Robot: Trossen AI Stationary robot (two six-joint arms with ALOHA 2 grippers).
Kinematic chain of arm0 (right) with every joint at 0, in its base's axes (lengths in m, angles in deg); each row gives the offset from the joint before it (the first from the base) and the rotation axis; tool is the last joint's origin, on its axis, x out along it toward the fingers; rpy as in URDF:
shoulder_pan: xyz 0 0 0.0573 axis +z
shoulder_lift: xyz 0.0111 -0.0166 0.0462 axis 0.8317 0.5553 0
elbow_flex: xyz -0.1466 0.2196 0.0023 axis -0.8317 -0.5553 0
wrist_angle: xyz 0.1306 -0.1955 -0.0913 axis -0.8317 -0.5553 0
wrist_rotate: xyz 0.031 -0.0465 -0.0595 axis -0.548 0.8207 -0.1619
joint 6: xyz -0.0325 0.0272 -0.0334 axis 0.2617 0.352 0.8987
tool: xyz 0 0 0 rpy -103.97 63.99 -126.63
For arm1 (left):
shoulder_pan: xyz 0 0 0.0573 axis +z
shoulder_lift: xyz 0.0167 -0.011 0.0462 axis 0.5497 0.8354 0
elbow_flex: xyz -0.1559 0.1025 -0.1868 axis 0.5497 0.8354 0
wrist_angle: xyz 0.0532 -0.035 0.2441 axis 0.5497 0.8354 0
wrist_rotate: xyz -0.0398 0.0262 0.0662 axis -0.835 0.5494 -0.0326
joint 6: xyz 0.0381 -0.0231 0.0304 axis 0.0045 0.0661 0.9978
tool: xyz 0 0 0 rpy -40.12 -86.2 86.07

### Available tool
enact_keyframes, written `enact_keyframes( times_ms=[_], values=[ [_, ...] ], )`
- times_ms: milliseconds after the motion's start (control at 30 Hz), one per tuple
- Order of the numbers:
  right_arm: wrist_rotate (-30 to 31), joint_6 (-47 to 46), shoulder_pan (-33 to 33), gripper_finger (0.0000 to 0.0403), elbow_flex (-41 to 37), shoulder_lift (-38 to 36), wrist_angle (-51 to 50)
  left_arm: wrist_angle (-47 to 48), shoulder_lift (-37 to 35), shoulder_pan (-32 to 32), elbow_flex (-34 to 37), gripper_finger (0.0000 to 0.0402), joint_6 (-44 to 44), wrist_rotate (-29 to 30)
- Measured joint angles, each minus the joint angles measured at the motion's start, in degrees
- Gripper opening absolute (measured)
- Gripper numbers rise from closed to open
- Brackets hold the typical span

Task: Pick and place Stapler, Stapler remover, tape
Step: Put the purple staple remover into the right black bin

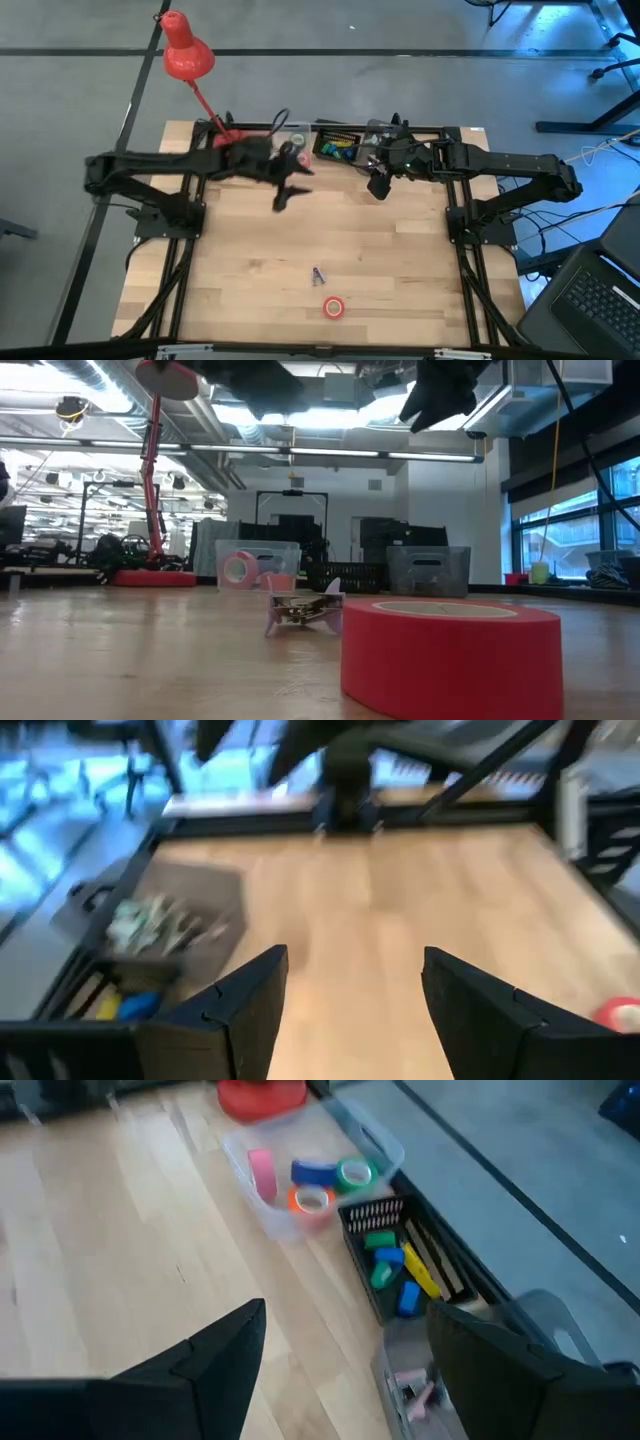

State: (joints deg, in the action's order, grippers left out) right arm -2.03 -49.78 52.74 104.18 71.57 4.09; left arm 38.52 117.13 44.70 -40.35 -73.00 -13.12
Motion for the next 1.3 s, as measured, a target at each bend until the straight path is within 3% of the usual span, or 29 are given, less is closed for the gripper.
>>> enact_keyframes(
  times_ms=[167, 300, 600, 733, 900, 1000, 1133, 1300],
  values=[
    [-8.7, 2.2, 1.4, 0.0279, 0.0, 0.0, 1.5, -14.6, -7.9, -7.4, 13.3, 0.0225, -0.2, 2.0],
    [-13.6, 1.1, 7.8, 0.0279, -1.0, -0.1, -0.4, -19.6, -11.5, -11.4, 19.1, 0.0225, -1.6, 3.0],
    [-10.7, -19.1, 28.5, 0.0279, -15.4, -2.8, 6.6, -11.6, -16.1, -14.7, 21.0, 0.0226, -8.2, 5.0],
    [-2.8, -22.2, 35.5, 0.0279, -24.3, -2.6, 21.8, -7.2, -17.6, -15.5, 21.0, 0.0226, -11.5, 5.4],
    [-3.2, -10.8, 35.7, 0.0279, -35.2, -0.2, 52.0, -7.2, -17.6, -16.2, 21.0, 0.0226, -11.7, 6.4],
    [-3.3, -9.4, 34.6, 0.0279, -38.1, 1.7, 63.0, -7.1, -17.6, -16.2, 21.0, 0.0226, -11.7, 8.5],
    [-4.0, -14.0, 32.9, 0.0279, -38.3, 4.8, 63.9, -7.2, -17.6, -16.2, 21.0, 0.0226, -11.7, 12.1],
    [-10.5, -24.2, 28.6, 0.0279, -36.1, 12.5, 63.6, -7.2, -17.6, -16.2, 21.0, 0.0226, -11.8, 15.3]
  ],
)
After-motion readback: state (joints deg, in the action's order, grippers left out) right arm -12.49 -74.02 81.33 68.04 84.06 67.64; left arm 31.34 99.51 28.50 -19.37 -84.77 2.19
